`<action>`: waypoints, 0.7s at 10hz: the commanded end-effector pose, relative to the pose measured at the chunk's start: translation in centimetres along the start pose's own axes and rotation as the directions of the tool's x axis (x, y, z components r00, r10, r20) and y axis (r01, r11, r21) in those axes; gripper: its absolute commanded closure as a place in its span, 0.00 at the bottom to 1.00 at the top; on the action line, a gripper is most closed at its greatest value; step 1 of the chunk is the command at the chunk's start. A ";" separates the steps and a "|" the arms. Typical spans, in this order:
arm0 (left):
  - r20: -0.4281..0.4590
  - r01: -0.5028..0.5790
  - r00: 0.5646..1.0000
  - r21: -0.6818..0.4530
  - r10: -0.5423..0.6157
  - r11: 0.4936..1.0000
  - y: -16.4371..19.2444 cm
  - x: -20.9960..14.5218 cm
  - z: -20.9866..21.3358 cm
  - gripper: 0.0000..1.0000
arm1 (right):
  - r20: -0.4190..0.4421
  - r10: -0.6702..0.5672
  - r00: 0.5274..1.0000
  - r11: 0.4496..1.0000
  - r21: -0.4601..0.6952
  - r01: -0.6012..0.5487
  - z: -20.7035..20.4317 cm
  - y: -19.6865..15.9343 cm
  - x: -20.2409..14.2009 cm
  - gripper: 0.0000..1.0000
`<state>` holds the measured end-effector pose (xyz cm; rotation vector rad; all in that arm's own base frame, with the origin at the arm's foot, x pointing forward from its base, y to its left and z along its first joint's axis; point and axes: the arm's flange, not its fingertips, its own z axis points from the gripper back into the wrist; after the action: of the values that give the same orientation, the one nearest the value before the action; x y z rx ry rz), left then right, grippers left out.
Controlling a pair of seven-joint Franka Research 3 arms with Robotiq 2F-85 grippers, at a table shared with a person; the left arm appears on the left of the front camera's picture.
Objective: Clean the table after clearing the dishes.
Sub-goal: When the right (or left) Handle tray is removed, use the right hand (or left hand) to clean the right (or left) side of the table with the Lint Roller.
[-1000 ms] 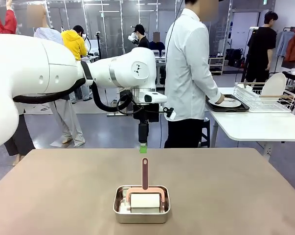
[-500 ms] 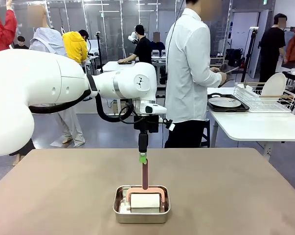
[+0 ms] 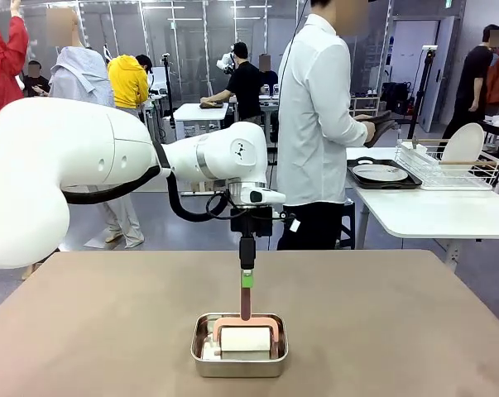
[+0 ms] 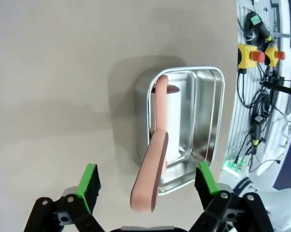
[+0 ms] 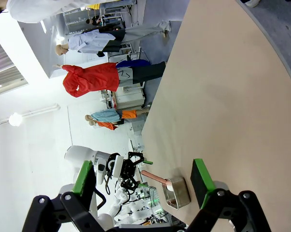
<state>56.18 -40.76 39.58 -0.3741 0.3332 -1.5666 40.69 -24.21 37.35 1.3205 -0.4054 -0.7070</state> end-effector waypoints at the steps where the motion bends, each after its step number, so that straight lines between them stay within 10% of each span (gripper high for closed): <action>1: -0.004 -0.017 1.000 -0.043 0.017 0.999 0.1 0.5 0.2 0.00 | -0.012 0.005 1.000 1.000 -0.008 -0.005 0.2 0.2 -0.2 0.00; 4: -0.027 -0.029 0.999 -0.069 0.027 0.997 0.2 0.4 -0.7 0.00 | -0.012 0.005 1.000 1.000 -0.008 -0.005 0.2 0.2 -0.2 0.00; 5: -0.037 -0.032 0.999 -0.066 0.030 0.997 0.2 0.4 -0.8 0.13 | -0.012 0.005 1.000 1.000 -0.008 -0.005 0.2 0.2 -0.2 0.00; 7: -0.035 -0.037 0.999 -0.062 0.035 0.997 0.1 0.2 -0.6 0.71 | -0.012 0.005 1.000 1.000 -0.008 -0.005 0.2 0.2 -0.2 0.00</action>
<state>55.77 -40.70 38.26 -0.3853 0.3921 -1.5482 40.69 -24.21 37.35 1.3206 -0.4054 -0.7070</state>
